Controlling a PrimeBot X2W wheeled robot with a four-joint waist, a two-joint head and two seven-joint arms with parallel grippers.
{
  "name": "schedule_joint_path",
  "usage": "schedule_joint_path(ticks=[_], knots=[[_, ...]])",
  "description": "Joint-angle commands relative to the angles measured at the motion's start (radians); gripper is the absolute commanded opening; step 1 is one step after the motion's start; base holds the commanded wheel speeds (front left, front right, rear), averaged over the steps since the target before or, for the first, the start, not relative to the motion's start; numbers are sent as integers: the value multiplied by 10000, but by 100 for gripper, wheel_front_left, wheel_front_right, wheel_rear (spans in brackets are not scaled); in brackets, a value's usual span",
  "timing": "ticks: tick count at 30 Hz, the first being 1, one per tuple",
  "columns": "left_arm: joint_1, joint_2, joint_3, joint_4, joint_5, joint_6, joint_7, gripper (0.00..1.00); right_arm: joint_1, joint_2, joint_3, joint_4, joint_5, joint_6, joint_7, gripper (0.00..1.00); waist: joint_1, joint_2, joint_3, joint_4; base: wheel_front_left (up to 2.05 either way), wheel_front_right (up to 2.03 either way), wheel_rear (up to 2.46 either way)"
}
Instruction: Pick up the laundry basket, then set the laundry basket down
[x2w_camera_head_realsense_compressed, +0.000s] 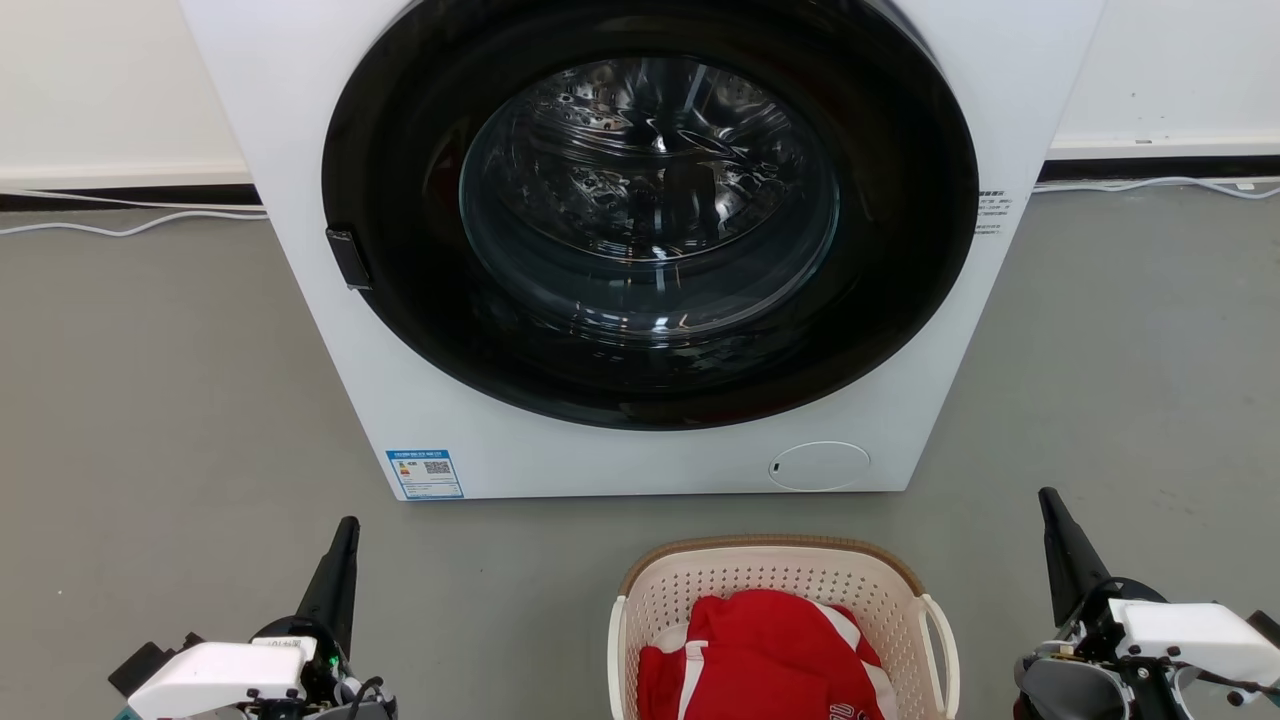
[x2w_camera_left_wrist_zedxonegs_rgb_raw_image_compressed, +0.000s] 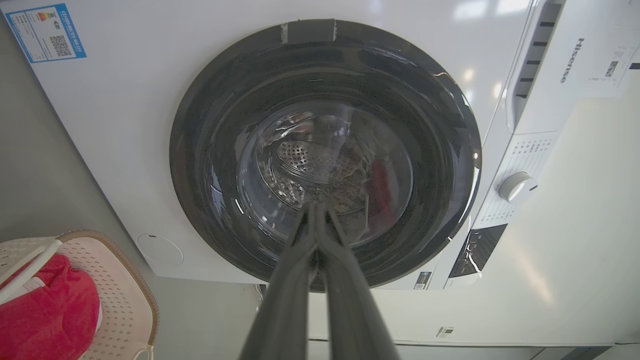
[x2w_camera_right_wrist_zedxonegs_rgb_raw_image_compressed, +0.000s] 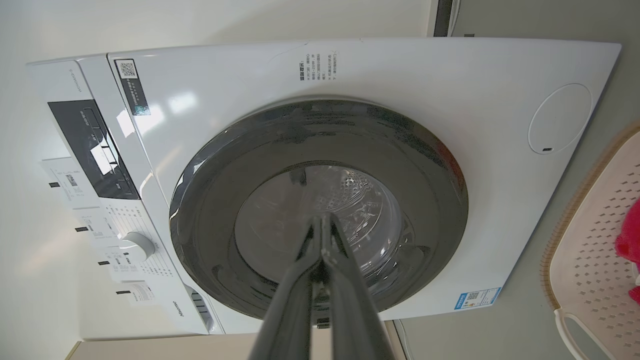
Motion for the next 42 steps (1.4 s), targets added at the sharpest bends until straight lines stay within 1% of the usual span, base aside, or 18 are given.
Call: schedule_joint_path(ticks=[1,25,26,31,34,38,42], knots=[[-553,133,300,-289,-53,-73,60,0,-346,-33,179,-296,68,2,75,0,0,-1,0,0,0,0,0],[-553,133,300,-289,-53,-73,60,0,-346,-33,179,-296,68,2,75,0,0,-1,0,0,0,0,0],[-1,0,0,2,0,0,-1,100,-1,0,1,2,0,0,0,100,0,-1,0,0,0,0,0],[101,-51,-66,206,15,0,-98,100,137,25,70,145,0,2,-37,100,2,-1,14,-2,0,0,0],[80,-45,-147,126,35,-2,-217,100,136,24,134,30,-4,2,-118,100,23,-1,-5,-5,0,0,0],[71,-39,-207,46,107,-5,-334,100,146,22,216,-88,-33,2,-192,100,3,-1,17,-9,0,0,0],[49,-35,-254,-5,188,-6,-423,100,141,16,278,-171,-69,2,-262,100,1,-1,29,-10,0,0,0]])
